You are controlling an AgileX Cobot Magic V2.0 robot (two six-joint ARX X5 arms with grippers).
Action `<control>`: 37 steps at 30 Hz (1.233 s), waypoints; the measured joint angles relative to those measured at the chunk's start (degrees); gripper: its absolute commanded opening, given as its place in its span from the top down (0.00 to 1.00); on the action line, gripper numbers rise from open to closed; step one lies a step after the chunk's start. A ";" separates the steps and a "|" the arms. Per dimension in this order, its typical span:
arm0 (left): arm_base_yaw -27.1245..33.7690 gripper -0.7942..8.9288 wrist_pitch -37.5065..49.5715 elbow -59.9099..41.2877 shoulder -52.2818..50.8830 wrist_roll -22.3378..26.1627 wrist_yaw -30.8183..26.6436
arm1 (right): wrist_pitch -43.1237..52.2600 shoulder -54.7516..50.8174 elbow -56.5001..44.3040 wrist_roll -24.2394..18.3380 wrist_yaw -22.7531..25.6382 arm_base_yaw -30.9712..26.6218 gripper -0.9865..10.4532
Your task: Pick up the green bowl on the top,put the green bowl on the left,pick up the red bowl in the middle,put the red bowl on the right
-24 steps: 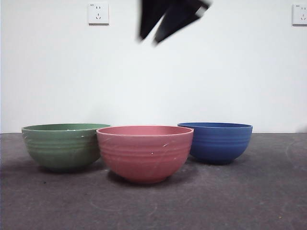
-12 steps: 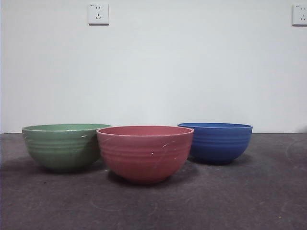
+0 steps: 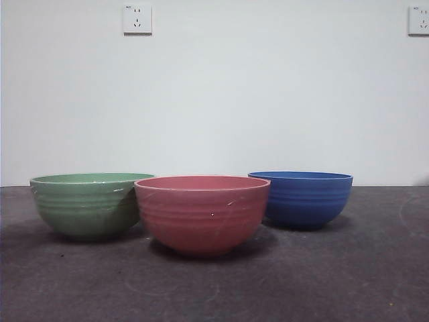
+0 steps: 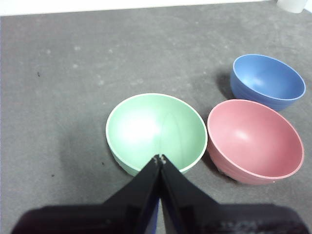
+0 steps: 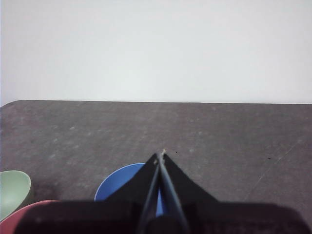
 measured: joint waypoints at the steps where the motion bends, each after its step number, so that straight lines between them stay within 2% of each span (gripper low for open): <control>1: 0.02 0.92 0.02 0.00 0.02 -0.13 0.00 | -0.07 0.00 0.00 0.00 0.00 0.00 0.91; 5: -0.52 0.92 -0.13 0.00 -0.79 -0.17 -0.42 | -0.48 0.00 0.00 0.00 0.00 0.00 0.91; 7: -1.31 0.92 -2.08 -0.04 -4.74 -0.09 -4.17 | -0.87 0.00 0.00 0.00 -0.13 0.00 0.91; 9: -1.27 0.92 -3.02 -0.22 -12.11 2.14 -9.49 | -1.46 0.00 0.00 0.00 -0.11 0.00 0.91; 11: 0.11 0.92 0.96 -2.43 -21.11 2.89 -13.97 | -1.44 0.00 0.00 0.00 -0.11 0.00 0.91; 14: 1.62 0.92 8.96 -12.41 -30.05 3.34 -18.95 | -1.60 -0.02 0.00 0.00 -0.13 0.00 0.91; 22: 2.16 0.92 20.59 -30.29 -30.58 3.41 -16.46 | -3.67 0.02 0.00 0.00 -0.13 0.00 0.91; 25: 2.16 0.92 22.12 -34.53 -30.62 2.84 -15.04 | -4.31 0.02 0.00 0.00 -0.11 0.00 0.91; 37: 2.16 0.92 22.34 -36.85 -30.77 -1.07 -14.80 | -4.92 0.07 0.00 0.00 -0.13 0.00 0.91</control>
